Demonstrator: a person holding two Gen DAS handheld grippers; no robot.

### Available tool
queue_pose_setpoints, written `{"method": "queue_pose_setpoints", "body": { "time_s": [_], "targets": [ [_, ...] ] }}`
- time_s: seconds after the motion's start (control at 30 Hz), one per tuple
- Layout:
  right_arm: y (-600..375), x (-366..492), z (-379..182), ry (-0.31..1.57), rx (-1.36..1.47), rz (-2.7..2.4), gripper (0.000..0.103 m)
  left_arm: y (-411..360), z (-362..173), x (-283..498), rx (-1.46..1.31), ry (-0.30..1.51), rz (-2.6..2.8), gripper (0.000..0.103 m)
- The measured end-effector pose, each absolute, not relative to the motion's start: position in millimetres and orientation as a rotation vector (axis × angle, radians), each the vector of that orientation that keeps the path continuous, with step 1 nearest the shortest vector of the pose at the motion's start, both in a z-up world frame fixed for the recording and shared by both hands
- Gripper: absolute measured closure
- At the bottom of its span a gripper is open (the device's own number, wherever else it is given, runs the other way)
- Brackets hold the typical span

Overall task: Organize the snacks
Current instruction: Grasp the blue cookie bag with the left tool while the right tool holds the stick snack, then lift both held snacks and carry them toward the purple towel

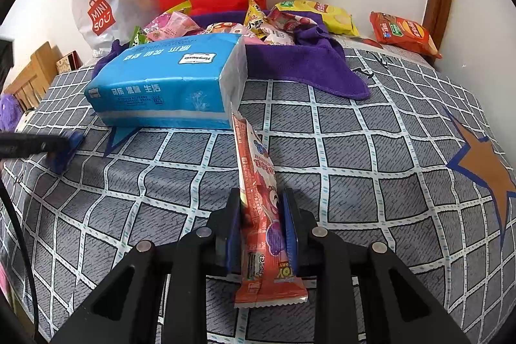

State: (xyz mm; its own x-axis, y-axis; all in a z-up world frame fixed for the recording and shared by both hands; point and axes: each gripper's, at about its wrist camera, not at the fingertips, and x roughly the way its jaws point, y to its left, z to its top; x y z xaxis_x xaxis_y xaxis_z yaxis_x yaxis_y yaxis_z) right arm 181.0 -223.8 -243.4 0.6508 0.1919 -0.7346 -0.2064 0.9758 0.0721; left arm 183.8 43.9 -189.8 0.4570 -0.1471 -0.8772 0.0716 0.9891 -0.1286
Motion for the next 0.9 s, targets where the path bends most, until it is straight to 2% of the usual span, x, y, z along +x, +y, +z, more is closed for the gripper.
{"method": "queue_pose_setpoints", "body": {
  "time_s": [0.2,0.27,0.37,0.47,0.63,0.9],
  "targets": [
    [-224,181,-243,0.832,-0.019,0.226,0.078,29,-197,176,-0.021,1.041,-0.117,0.039],
    [-224,181,-243,0.832,-0.018,0.227,0.078,18,-200,174,0.040,1.019,-0.084,0.038],
    [-224,181,-243,0.832,-0.018,0.227,0.078,7,-202,170,0.103,0.972,-0.039,0.039],
    [-224,181,-243,0.832,-0.020,0.226,0.078,9,-201,168,0.072,0.927,-0.009,0.058],
    [-224,181,-243,0.832,-0.020,0.225,0.078,9,-204,159,0.084,0.855,-0.004,0.060],
    [-223,181,-244,0.831,-0.027,0.223,0.078,8,-205,160,0.078,0.856,-0.004,0.058]
  ]
}}
